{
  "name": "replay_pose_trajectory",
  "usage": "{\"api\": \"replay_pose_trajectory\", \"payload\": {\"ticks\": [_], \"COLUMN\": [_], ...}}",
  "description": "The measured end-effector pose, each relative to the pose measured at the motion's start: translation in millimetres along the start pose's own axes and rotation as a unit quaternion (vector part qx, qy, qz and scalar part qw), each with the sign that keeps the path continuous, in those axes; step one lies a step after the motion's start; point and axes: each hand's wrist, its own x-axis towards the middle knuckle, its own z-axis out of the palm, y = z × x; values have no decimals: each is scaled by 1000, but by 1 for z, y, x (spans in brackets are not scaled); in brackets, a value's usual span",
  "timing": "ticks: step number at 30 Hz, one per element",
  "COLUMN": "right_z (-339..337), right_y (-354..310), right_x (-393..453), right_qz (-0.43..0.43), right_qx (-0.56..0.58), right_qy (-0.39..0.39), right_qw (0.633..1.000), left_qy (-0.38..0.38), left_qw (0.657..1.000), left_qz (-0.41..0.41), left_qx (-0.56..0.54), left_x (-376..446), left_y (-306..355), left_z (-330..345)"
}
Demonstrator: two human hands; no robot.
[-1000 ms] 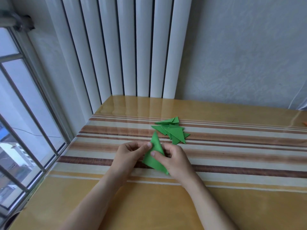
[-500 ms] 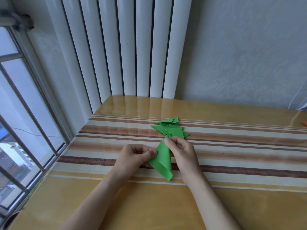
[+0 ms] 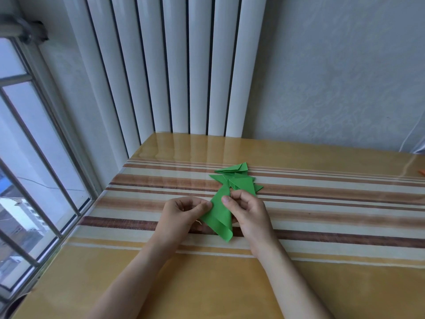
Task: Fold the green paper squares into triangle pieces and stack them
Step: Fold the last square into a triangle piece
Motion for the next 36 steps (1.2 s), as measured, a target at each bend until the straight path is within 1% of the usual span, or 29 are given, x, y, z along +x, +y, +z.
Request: {"api": "replay_pose_trajectory", "payload": {"ticks": [4,8,12,15,19,21,24,27,29,32,34,36], "right_z": [-1,2,-2,-3,2,3,2,1,1,2,0,-2], "right_y": [0,3,8,7,2,1,0,3,5,2,1,1], "right_x": [1,0,2,2,-2,-3,-3,-2,-2,-3,-2,-1], "right_qz": [0,16,-13,-12,39,49,53,57,59,59,47,29], "right_qx": [-10,-33,-74,-78,-65,-74,-67,-93,-101,-100,-105,-129], "right_qy": [7,-9,8,9,-30,-34,-19,-38,-50,-35,-26,-33], "right_qw": [1000,999,997,997,997,995,996,993,992,993,993,991], "left_qy": [18,51,20,15,59,71,54,23,28,46,47,39], "left_qw": [1000,998,997,996,996,996,995,995,996,997,997,998], "left_qz": [5,29,58,63,55,51,55,69,67,51,45,48], "left_qx": [-18,6,56,60,33,35,61,69,60,39,28,15], "left_x": [2,6,6,6,8,10,11,8,8,10,9,8], "left_y": [-3,-5,-6,-7,-8,-9,-10,-8,-7,-8,-8,-6], "left_z": [0,-4,-4,-4,-7,-10,-9,-5,-5,-9,-9,-7]}}
